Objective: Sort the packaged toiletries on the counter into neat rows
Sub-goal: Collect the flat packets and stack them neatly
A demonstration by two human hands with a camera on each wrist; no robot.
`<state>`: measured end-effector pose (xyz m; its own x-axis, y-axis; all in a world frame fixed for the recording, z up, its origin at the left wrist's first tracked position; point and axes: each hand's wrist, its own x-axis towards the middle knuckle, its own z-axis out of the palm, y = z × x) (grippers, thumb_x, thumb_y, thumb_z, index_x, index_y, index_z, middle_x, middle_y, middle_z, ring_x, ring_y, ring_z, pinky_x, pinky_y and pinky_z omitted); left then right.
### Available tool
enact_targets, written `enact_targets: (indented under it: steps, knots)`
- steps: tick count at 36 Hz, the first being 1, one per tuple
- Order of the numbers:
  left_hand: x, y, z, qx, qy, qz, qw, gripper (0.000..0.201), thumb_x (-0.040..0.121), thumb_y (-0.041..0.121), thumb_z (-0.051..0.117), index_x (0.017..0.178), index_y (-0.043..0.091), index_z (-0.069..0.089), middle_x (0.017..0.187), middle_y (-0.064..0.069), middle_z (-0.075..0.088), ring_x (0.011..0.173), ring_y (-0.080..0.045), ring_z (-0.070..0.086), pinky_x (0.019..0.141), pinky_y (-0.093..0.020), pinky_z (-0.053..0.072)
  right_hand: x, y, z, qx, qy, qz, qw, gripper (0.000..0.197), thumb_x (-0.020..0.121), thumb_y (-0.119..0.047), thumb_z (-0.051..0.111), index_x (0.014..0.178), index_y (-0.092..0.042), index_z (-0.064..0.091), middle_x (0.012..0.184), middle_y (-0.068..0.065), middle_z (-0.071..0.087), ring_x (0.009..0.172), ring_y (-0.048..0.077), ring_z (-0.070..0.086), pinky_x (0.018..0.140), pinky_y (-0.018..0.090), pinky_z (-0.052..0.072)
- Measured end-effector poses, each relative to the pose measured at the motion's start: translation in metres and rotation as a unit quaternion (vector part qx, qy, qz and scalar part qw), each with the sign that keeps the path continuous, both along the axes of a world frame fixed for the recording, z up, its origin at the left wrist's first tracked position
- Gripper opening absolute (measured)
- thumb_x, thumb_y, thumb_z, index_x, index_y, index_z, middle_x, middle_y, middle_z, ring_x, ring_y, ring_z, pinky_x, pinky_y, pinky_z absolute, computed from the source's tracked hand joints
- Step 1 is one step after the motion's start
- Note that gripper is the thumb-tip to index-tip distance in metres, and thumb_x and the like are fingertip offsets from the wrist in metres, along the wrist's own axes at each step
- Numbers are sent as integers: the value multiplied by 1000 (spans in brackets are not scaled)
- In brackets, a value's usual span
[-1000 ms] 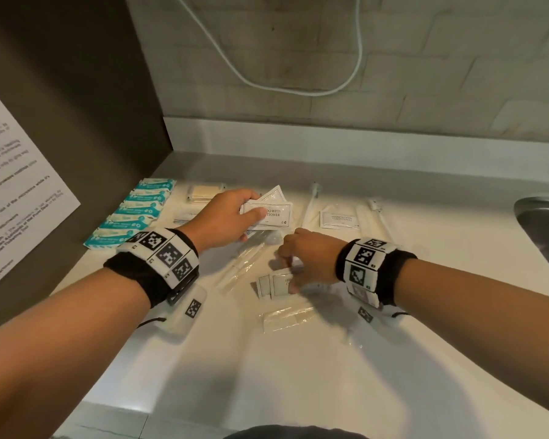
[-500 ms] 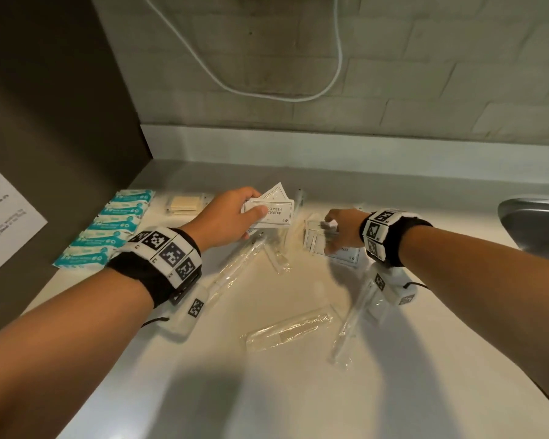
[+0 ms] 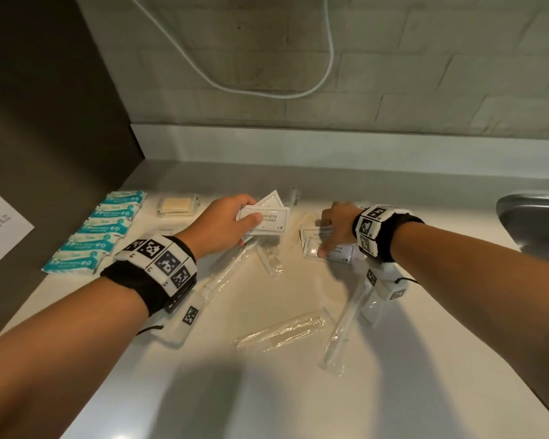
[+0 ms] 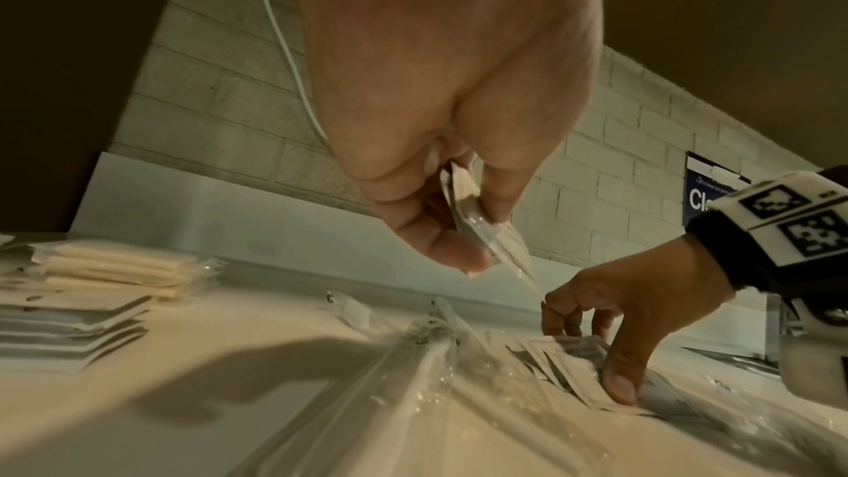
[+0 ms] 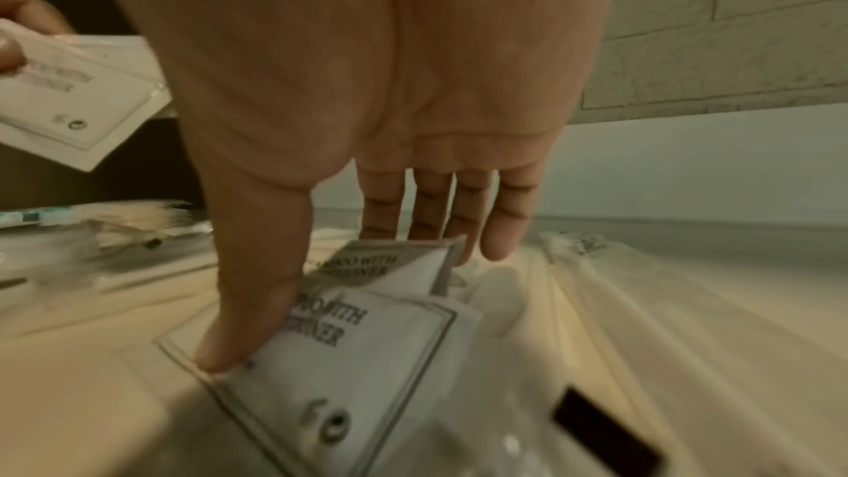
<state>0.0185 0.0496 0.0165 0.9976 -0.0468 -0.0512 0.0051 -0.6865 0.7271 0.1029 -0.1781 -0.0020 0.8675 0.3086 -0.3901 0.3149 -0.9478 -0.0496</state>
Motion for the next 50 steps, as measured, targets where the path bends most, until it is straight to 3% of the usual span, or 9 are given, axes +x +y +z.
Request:
enact_targets:
  steps: [10,17,21,25,34,39,43,46,50]
  knots:
    - [-8,-6,-2,15,-8,-8,1000,17,98,27,56,114,24,61,103,8,69,73,-25,71,70,-40,61,-15,0,-7,13,-11,-3,1000,62,73,-32,79,125,-13,50,122,4,61,107,26,60,89,36,51]
    - [-11,-12,1,26,-19,-15,999,20,99,28,55,117,22,61,103,9,68,62,-15,68,62,-26,55,-20,3,-7,-20,-18,-5,1000,51,73,-43,75,111,-13,62,105,5,67,95,26,63,86,35,54]
    - [-13,-11,2,26,-20,-17,999,21,99,27,55,119,21,60,107,7,68,65,-20,70,65,-32,57,-26,4,-8,-10,-70,20,997,51,78,-35,73,121,-15,52,116,7,57,109,27,53,87,37,46]
    - [-17,-6,0,16,-14,-11,1000,23,99,25,54,121,21,59,113,3,68,69,-19,71,69,-37,61,-37,-2,-7,63,-59,23,996,30,79,-17,71,102,-20,52,101,3,68,86,26,64,76,36,54]
    - [-43,-11,-15,-12,2,-61,998,26,101,26,50,128,26,53,104,-4,71,70,-11,68,70,-38,58,-100,13,11,125,-59,151,979,26,79,-28,74,99,-25,59,85,-8,58,81,15,54,68,25,41]
    - [-61,-21,-29,-69,67,-104,990,18,104,29,43,116,25,56,95,-17,69,73,-33,65,72,-50,56,-120,29,-4,144,-78,148,975,33,79,-36,73,106,-23,58,90,-4,65,82,19,62,67,26,44]
    - [-70,-18,-37,-120,131,-104,979,25,101,43,44,112,26,58,100,-12,64,84,-20,59,79,-40,51,-125,32,-14,195,-81,113,971,45,71,-36,82,98,-20,49,95,-1,58,79,19,57,71,31,50]
    - [-74,-18,-40,-50,122,-154,979,47,90,52,59,129,26,51,119,6,66,108,-10,62,98,-35,49,-126,32,-13,225,-99,89,965,56,66,-33,85,90,-21,36,93,-1,46,73,19,54,65,30,48]
    - [-73,-24,-42,79,77,-186,976,45,95,32,61,136,23,44,127,6,61,114,-12,58,97,-31,47,-131,33,-11,235,-106,81,963,68,60,-36,89,95,-18,34,99,0,40,71,19,52,62,32,50]
